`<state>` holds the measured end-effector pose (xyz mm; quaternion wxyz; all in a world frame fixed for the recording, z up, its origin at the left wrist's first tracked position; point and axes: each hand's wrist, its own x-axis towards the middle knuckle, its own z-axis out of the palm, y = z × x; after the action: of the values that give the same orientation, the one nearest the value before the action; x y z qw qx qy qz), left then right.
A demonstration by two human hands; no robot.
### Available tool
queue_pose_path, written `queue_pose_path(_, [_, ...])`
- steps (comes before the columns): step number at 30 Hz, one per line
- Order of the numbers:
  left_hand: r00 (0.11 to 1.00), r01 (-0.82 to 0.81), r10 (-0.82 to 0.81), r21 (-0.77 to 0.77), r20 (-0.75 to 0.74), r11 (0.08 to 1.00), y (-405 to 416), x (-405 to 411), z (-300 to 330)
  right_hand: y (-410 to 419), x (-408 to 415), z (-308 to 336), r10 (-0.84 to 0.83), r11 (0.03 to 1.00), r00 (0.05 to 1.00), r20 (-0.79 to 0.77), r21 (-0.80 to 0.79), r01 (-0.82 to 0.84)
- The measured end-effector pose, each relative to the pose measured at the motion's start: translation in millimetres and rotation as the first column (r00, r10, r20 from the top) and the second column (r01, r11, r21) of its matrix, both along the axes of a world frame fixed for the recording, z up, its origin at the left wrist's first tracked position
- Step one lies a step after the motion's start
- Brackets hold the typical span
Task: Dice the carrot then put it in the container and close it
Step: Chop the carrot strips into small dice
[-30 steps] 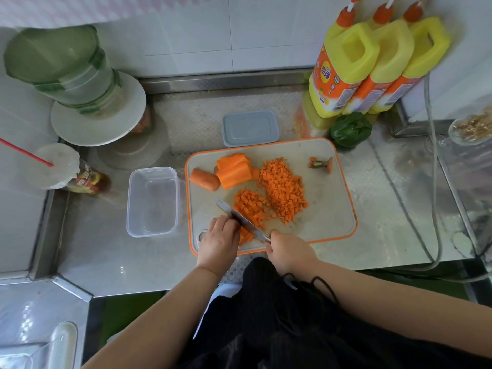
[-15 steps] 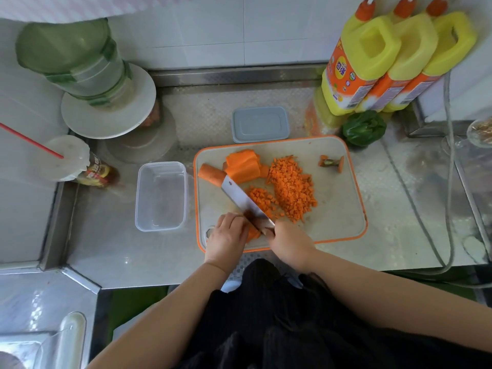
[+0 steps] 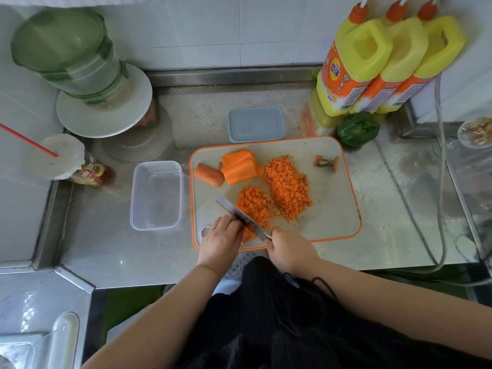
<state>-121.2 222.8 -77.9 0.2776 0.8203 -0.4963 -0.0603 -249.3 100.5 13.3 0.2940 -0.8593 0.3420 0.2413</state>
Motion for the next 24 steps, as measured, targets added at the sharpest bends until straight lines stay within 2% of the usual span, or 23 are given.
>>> queue_pose_path(10, [0.999,-0.023,0.024,0.019,-0.039,1.000,-1.8,-0.2,-4.2,10.3,16.7,-13.5,-0.024,0.998,0.999,-0.041,-0.060,0.022])
queue_pose_path(18, [1.000,0.016,-0.016,-0.022,0.016,1.000,2.0,0.8,1.3,-7.4,20.6,-12.0,-0.176,0.984,0.984,0.024,0.034,0.175])
queue_pose_path(22, [1.000,0.012,-0.012,-0.039,0.015,0.999,4.8,0.2,2.5,-8.8,13.2,-0.3,-0.108,0.993,0.992,0.070,-0.033,0.111])
queue_pose_path(24, [1.000,0.010,-0.010,-0.023,0.016,1.000,6.0,-1.2,4.3,-4.4,9.0,4.2,-0.047,0.999,0.998,0.045,-0.023,0.048])
